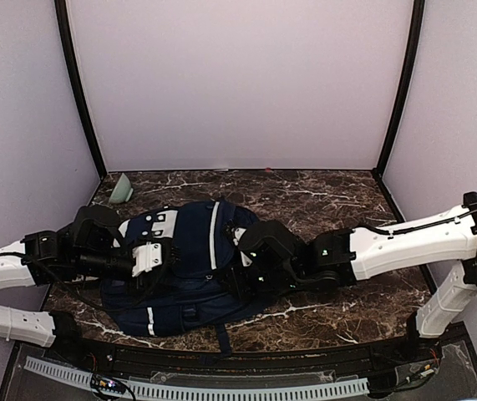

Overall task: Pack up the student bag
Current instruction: Hold the upper front pocket of the bag, then pick up the student bag from the upper front pocket.

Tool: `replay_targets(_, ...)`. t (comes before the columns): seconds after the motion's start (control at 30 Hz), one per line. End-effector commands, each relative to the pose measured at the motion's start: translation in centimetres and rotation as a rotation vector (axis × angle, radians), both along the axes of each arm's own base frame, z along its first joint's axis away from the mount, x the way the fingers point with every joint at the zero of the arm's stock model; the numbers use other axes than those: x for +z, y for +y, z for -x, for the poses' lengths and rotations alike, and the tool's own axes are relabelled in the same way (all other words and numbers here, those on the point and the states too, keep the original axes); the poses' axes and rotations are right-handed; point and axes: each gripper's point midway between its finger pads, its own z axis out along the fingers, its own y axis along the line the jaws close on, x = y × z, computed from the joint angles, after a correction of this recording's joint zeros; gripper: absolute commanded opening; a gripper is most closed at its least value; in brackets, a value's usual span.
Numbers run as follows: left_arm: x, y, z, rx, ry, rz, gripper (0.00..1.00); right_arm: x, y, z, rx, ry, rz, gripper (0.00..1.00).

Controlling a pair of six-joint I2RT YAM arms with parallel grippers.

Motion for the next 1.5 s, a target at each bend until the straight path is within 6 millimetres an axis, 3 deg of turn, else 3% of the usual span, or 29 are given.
replay_targets(0.0,-0.1,-0.1,-1.3,0.01,-0.1,-0.011,0.64,-1.0,-3.0,-6.3,-0.164,-0.053,0.007,0.3)
replay_targets(0.13,0.1,-1.0,-3.7,0.094,-0.135,-0.016,0.64,-0.2,-4.6,-10.5,-0.186,-0.104,0.011,0.29)
replay_targets(0.27,-0.1,-2.2,-5.4,0.138,-0.137,-0.023,0.62,1.2,-4.7,-11.8,-0.146,-0.142,0.056,0.3)
replay_targets(0.33,-0.2,-2.8,-5.6,0.136,-0.124,-0.01,0.57,1.6,-4.4,-11.2,-0.11,-0.121,0.055,0.3)
replay_targets(0.4,-1.0,-3.3,-4.5,0.077,-0.07,-0.026,0.52,1.0,-4.7,-10.1,-0.099,-0.078,0.06,0.3)
replay_targets(0.43,-1.4,-3.3,-4.2,0.063,-0.054,-0.035,0.5,2.0,-5.1,-9.5,-0.11,-0.081,0.037,0.3)
replay_targets(0.53,-2.0,-2.9,-4.5,0.084,-0.082,-0.036,0.41,0.9,-6.9,-7.2,-0.148,-0.073,0.077,0.3)
replay_targets(0.6,-1.7,-3.0,-4.7,0.087,-0.103,-0.021,0.3,0.8,-7.2,-5.8,-0.141,-0.07,0.092,0.3)
replay_targets(0.7,-1.5,-3.6,-4.8,0.079,-0.087,-0.019,0.03,1.4,-6.2,-3.8,-0.093,-0.059,0.065,0.32)
replay_targets(0.73,-1.5,-3.8,-4.9,0.085,-0.077,-0.016,0.0,1.8,-5.8,-3.2,-0.075,-0.053,0.044,0.32)
replay_targets(1.07,3.5,-7.5,-7.6,0.264,0.095,0.234,0.0,4.8,-2.7,-1.6,-0.133,-0.047,-0.201,0.31)
replay_targets(1.17,4.5,-7.8,-7.4,0.257,0.105,0.294,0.0,3.9,-2.4,-1.2,-0.158,-0.019,-0.235,0.31)
replay_targets(1.3,4.6,-7.5,-7.3,0.255,0.089,0.307,0.0,2.6,-2.5,-1.8,-0.221,-0.002,-0.218,0.39)
replay_targets(1.47,4.5,-7.6,-6.8,0.232,0.098,0.307,0.0,3.9,-2.6,-3.5,-0.278,-0.07,-0.2,0.42)
